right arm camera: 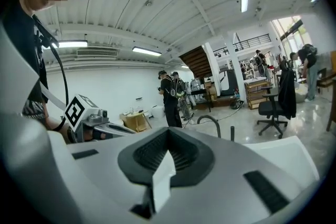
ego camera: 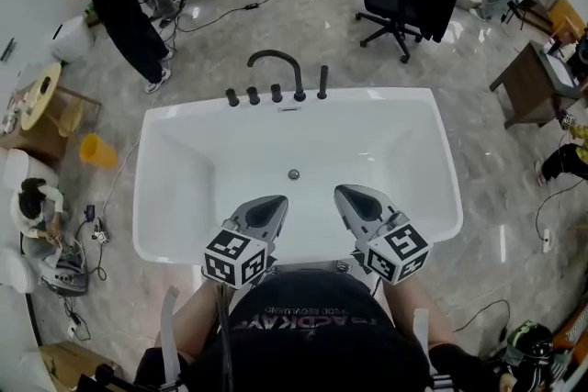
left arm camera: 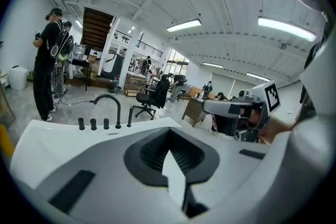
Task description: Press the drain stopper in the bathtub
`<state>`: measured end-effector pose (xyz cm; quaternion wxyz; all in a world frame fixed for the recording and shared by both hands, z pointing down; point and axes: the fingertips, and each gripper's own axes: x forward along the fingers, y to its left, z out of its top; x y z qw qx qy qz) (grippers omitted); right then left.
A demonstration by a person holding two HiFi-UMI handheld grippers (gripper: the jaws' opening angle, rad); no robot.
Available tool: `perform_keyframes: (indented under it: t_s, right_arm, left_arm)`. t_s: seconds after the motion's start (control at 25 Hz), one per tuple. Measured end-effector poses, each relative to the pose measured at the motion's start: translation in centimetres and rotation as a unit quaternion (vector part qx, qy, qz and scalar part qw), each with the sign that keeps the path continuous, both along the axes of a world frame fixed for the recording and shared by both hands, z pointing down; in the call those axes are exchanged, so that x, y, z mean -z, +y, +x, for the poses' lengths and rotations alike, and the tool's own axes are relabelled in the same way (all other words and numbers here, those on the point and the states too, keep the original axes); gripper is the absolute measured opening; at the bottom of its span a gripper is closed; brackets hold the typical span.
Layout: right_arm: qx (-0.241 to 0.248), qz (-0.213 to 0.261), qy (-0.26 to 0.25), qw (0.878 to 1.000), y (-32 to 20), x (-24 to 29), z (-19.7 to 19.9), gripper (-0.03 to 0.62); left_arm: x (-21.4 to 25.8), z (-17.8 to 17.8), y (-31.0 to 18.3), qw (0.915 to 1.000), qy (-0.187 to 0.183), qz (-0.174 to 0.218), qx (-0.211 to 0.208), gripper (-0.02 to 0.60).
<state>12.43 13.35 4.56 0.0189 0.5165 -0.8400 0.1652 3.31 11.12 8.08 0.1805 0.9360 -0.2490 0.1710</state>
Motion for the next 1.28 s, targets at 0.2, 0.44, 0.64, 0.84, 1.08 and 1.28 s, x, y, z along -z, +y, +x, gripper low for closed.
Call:
perform_keyframes:
  t_s: [0.2, 0.44, 0.64, 0.84, 1.08, 1.28]
  right_arm:
    - [-0.002, 0.002, -0.013, 1.000, 1.0, 0.4, 0.2, 0.012]
    - [-0.015, -0.011, -0.042, 0.999, 2.4, 0.2, 0.0, 0.012]
    - [-0.004, -0.029, -0.065, 0.997, 2.7, -0.8, -0.9, 0.012]
    - [0.004, -0.035, -0.072, 0.997, 2.8, -1.0, -1.3, 0.012]
    - [0.016, -0.033, -0.058, 0.998, 3.3, -1.0, -2.1, 0.011]
    - [0.019, -0.033, -0.055, 0.998, 3.5, -1.1, -2.3, 0.011]
  left_arm:
    - [0.6, 0.8, 0.9, 0.9999, -0.001, 0.013, -0.006, 0.005]
    - [0.4, 0.8, 2.1, 0.9999, -0.006, 0.009, -0.002, 0.005]
    - [0.6, 0.3, 1.9, 0.9999, -0.004, 0.009, 0.006, 0.005]
    - [0.9, -0.3, 1.2, 0.9997, 0.005, 0.004, 0.023, 0.005]
    - [0.8, -0.2, 1.5, 0.9997, 0.012, -0.003, 0.020, 0.005]
    - [0.6, -0.2, 1.7, 0.9997, 0.014, -0.009, 0.020, 0.005]
